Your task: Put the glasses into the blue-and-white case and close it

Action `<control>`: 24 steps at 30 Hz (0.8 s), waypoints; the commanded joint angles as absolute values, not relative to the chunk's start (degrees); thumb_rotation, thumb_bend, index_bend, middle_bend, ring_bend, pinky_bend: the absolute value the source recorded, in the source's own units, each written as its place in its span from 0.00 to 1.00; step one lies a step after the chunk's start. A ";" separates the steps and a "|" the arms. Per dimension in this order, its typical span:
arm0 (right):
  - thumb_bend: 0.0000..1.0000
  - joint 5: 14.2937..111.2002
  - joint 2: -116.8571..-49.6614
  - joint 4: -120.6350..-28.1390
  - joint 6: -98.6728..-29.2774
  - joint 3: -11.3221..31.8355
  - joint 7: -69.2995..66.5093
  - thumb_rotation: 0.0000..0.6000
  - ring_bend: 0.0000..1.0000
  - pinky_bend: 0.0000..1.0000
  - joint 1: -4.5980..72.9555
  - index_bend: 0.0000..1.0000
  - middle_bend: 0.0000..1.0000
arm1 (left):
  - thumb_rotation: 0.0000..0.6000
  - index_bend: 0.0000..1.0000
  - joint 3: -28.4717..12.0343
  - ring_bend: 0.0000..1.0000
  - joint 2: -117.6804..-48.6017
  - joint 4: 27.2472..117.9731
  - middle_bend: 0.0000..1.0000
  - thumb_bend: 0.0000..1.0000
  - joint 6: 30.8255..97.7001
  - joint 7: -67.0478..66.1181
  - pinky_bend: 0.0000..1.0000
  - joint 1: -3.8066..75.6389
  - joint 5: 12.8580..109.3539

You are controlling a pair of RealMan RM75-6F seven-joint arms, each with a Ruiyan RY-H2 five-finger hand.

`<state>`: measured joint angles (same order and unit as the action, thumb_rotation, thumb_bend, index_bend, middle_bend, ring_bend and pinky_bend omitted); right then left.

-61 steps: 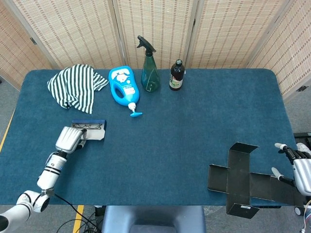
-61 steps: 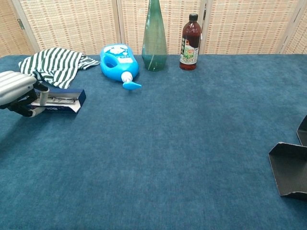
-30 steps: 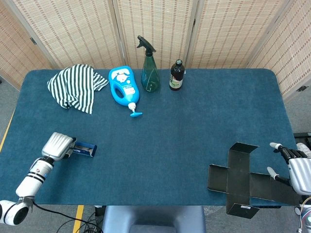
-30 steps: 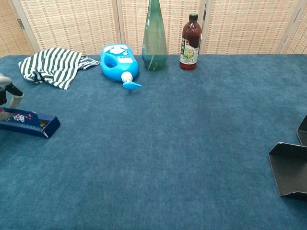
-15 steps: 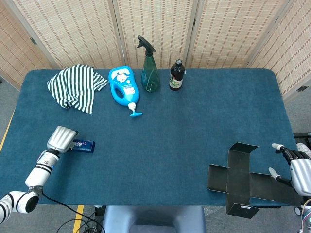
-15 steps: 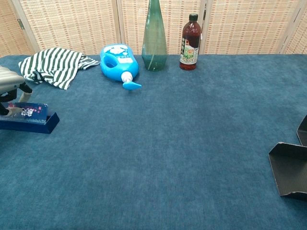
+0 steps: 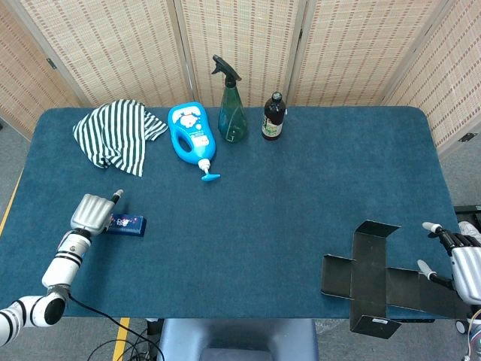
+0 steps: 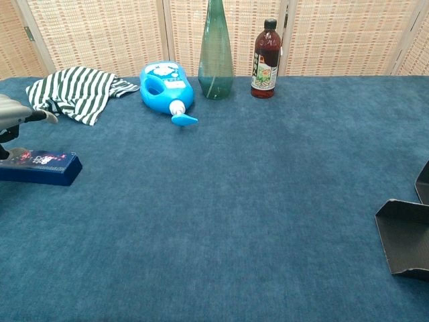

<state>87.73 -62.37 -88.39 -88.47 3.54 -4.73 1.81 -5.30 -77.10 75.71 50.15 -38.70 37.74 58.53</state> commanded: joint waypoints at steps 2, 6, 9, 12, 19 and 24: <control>0.22 87.69 -62.51 -88.27 -88.23 3.55 -4.72 1.00 0.44 0.39 1.93 0.23 0.39 | 1.00 0.14 -4.46 0.91 -72.23 83.77 0.91 0.47 49.68 -37.17 1.00 36.71 56.72; 0.22 87.76 -62.82 -88.00 -87.80 3.52 -4.84 1.00 0.44 0.39 2.20 0.23 0.39 | 1.00 0.15 -2.91 0.91 -72.37 84.31 0.91 0.45 50.19 -35.73 1.00 36.07 58.45; 0.22 87.73 -62.87 -87.87 -87.61 3.57 -4.93 1.00 0.44 0.39 2.34 0.23 0.39 | 1.00 0.17 -2.30 0.91 -74.42 81.55 0.91 0.43 51.17 -34.46 1.00 35.68 60.13; 0.22 87.64 -62.83 -87.79 -87.66 3.61 -4.97 1.00 0.44 0.39 2.31 0.23 0.39 | 1.00 0.19 -1.90 0.91 -76.56 78.45 0.91 0.42 51.70 -33.30 1.00 35.43 61.24; 0.22 87.35 -62.73 -87.88 -87.67 3.59 -4.85 1.00 0.44 0.39 2.14 0.23 0.39 | 1.00 0.28 -1.07 0.91 -80.28 72.96 0.91 0.42 53.50 -28.96 1.00 34.60 65.79; 0.22 87.45 -62.68 -88.07 -87.73 3.61 -4.65 1.00 0.44 0.39 2.18 0.23 0.39 | 1.00 0.36 -0.25 0.92 -82.23 69.60 0.91 0.42 54.18 -26.42 1.00 34.25 69.13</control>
